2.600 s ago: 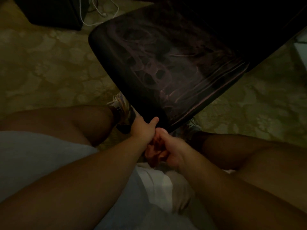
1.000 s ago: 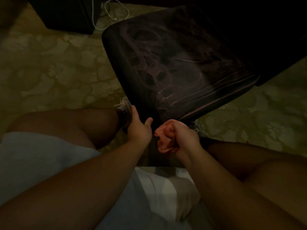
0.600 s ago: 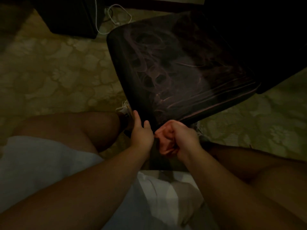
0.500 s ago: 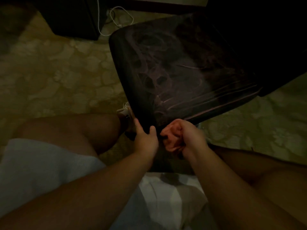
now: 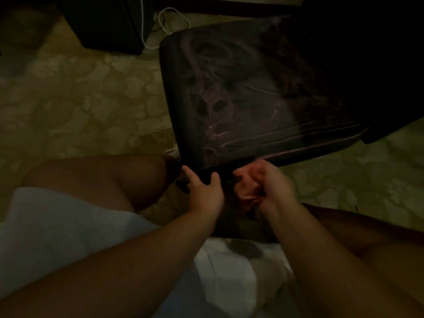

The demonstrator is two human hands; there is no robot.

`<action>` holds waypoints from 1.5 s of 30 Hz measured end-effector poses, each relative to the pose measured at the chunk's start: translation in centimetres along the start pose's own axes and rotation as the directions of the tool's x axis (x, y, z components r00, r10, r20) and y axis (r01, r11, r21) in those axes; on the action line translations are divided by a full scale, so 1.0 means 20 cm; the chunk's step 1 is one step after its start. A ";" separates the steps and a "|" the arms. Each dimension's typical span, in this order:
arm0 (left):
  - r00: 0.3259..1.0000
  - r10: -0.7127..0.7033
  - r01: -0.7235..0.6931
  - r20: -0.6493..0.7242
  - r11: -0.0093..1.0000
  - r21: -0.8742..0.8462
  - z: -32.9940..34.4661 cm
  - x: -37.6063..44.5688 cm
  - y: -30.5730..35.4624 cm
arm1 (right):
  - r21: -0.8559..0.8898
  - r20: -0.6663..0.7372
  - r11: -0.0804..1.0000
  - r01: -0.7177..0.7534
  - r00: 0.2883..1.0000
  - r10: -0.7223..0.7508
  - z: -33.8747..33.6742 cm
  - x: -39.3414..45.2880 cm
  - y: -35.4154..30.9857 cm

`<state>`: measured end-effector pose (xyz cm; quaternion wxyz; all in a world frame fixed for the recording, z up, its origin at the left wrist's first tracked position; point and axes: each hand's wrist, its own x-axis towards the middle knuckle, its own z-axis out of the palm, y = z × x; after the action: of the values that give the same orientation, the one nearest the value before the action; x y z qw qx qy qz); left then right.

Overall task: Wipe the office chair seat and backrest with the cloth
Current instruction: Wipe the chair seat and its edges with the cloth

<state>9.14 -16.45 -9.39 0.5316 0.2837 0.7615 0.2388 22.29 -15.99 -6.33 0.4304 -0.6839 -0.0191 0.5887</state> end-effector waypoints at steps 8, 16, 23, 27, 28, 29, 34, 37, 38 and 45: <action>0.995 0.090 -0.089 -0.049 0.996 0.030 -0.02 0.01 -0.02 | -0.185 0.046 0.982 -0.026 0.998 0.035 0.13 -0.06 0.06; 0.997 0.068 -0.069 -0.032 0.997 -0.025 -0.08 0.05 -0.02 | 0.054 0.007 0.998 0.037 0.999 -0.037 0.09 0.06 -0.05; 0.997 0.076 -0.077 0.010 0.996 0.034 -0.07 0.03 -0.02 | 0.004 0.119 0.998 -0.066 0.991 0.065 0.28 0.00 0.11; 0.994 0.110 -0.111 0.017 0.987 0.118 -0.11 0.07 -0.03 | 0.069 0.143 0.991 -0.113 0.984 0.102 0.23 0.01 0.02; 0.993 0.113 -0.114 0.012 0.987 0.116 -0.11 0.08 -0.03 | 0.109 0.124 0.988 -0.108 0.988 0.094 0.18 0.04 -0.03; 0.993 0.116 -0.116 0.010 0.987 0.112 -0.11 0.08 -0.03 | 0.145 0.098 0.986 -0.077 0.993 0.063 0.11 0.06 -0.07; 0.996 0.091 -0.091 0.008 0.988 0.121 -0.11 0.05 0.02 | 0.307 0.001 0.951 0.034 0.999 -0.036 -0.02 0.14 -0.13; 0.992 0.126 -0.122 -0.011 0.980 0.160 -0.13 0.06 0.02 | 0.221 0.052 0.975 -0.012 0.999 0.000 0.18 0.06 -0.01; 0.991 0.134 -0.130 -0.011 0.977 0.170 -0.14 0.06 0.03 | 0.160 0.054 0.986 -0.051 0.998 0.042 0.25 0.03 0.03; 0.977 0.213 -0.208 0.014 0.936 0.283 -0.14 -0.06 0.06 | 0.235 0.033 0.972 -0.009 0.999 0.001 0.06 0.08 -0.12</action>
<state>7.08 -16.52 -6.86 0.4508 0.4344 0.7574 0.1854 23.01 -13.02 -6.18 0.5065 -0.6187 0.0454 0.5988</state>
